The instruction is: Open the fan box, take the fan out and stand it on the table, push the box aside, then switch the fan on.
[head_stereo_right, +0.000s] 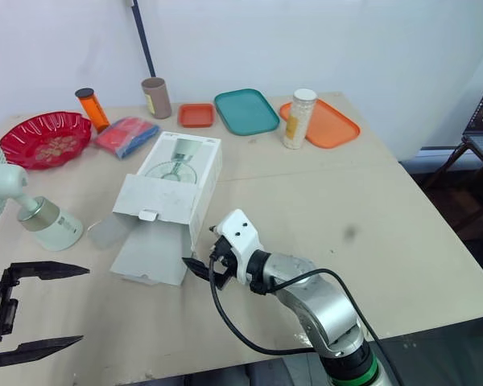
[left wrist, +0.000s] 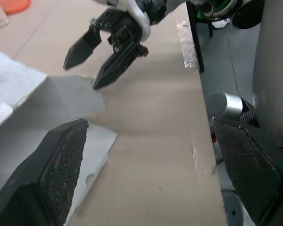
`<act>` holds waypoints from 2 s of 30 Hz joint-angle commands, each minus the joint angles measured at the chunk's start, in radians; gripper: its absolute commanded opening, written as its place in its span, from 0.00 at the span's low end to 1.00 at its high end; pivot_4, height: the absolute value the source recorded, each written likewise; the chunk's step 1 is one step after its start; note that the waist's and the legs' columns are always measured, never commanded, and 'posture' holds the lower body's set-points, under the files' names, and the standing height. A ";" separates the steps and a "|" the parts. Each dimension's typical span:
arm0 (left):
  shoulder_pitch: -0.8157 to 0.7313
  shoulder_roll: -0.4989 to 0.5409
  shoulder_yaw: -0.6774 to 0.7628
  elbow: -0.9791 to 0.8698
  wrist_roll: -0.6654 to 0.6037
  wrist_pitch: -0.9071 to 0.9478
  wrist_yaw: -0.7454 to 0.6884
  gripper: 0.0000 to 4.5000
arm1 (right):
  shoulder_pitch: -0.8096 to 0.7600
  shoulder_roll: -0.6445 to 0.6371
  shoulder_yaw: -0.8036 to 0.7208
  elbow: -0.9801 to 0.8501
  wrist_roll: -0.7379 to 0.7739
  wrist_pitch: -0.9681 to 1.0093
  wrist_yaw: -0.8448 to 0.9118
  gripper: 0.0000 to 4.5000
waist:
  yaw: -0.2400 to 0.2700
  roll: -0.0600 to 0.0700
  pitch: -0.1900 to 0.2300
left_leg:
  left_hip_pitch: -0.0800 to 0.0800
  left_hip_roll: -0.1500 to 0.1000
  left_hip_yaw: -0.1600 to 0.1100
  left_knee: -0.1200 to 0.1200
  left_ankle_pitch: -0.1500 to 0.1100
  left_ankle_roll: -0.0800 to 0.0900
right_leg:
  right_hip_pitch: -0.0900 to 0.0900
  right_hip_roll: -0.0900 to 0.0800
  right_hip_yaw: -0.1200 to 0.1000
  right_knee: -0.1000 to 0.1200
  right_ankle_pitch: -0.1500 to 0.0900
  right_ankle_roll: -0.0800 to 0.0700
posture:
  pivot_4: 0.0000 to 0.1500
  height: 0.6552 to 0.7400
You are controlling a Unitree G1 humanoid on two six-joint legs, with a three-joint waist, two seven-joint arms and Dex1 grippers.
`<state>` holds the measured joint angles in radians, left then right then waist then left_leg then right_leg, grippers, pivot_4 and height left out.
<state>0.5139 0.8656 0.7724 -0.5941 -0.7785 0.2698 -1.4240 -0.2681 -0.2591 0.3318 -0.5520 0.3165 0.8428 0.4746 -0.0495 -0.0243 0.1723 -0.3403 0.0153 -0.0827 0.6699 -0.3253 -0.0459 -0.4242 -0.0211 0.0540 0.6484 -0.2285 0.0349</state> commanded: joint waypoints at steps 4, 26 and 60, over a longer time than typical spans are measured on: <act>0.002 -0.060 -0.064 0.019 0.069 -0.007 0.113 0.99 | -0.074 0.072 0.047 0.105 -0.062 -0.054 -0.061 1.00 | 0.000 -0.001 0.000 | 0.000 0.000 0.000 0.000 0.000 0.000 | 0.000 0.000 0.000 0.000 0.000 0.000 | 1.00 1.00; -0.066 -0.050 -0.135 0.153 0.165 -0.080 0.132 0.99 | -0.109 0.205 0.062 0.219 -0.170 -0.091 -0.195 1.00 | 0.000 -0.001 -0.001 | 0.000 0.000 0.000 -0.001 0.000 0.000 | 0.000 -0.001 0.000 0.000 0.000 0.000 | 1.00 1.00; -0.153 -0.054 -0.191 0.150 0.163 -0.068 0.234 1.00 | -0.108 0.245 -0.015 0.253 -0.202 -0.079 -0.258 0.01 | 0.000 -0.001 -0.001 | 0.000 0.000 0.000 -0.001 0.000 0.000 | -0.001 -0.001 -0.001 0.000 0.001 0.000 | 1.00 1.00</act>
<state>0.3674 0.8064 0.5837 -0.4427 -0.6096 0.2155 -1.1875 -0.3669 -0.0280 0.3420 -0.2757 0.1121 0.7654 0.2297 -0.0498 -0.0251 0.1717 -0.3405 0.0150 -0.0830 0.6689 -0.3252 -0.0462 -0.4251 -0.0223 0.0533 0.6484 -0.2278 0.0347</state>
